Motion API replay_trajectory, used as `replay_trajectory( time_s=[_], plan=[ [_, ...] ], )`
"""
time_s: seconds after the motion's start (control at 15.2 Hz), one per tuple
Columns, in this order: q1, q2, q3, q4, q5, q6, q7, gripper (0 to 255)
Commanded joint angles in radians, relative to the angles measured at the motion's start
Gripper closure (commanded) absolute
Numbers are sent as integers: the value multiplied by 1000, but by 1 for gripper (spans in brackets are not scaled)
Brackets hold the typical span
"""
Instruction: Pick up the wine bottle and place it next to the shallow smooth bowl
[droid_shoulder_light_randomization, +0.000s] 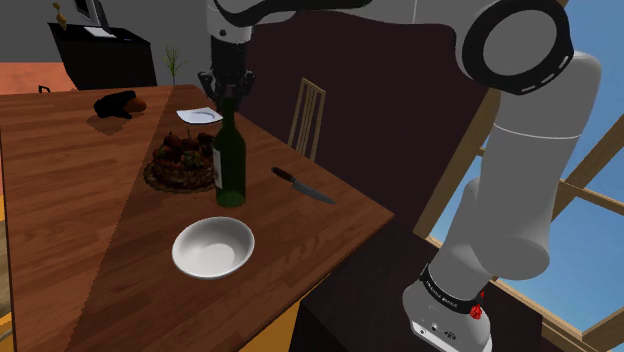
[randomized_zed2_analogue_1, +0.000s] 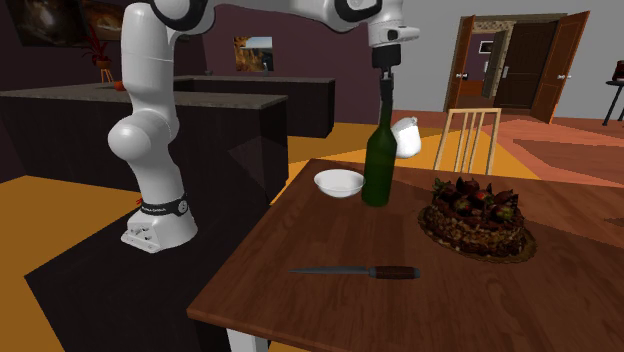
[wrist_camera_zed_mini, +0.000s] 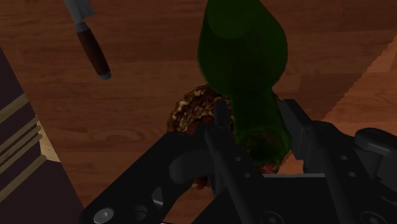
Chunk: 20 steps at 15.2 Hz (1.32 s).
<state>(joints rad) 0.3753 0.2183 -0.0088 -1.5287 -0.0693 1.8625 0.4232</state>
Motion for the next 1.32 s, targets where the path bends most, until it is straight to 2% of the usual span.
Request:
replay_trajectory(
  time_s=[0.0, 0.4, 0.92, 0.99, 1.25],
  plan=[
    [0, 2, 0, -26, -1, 28, 2, 255],
    [0, 6, 0, -105, -3, 111, 8, 255],
    [0, 6, 0, -105, -3, 111, 8, 255],
    [0, 6, 0, -105, -3, 111, 8, 0],
    [0, 6, 0, -105, -3, 111, 8, 0]
  ],
)
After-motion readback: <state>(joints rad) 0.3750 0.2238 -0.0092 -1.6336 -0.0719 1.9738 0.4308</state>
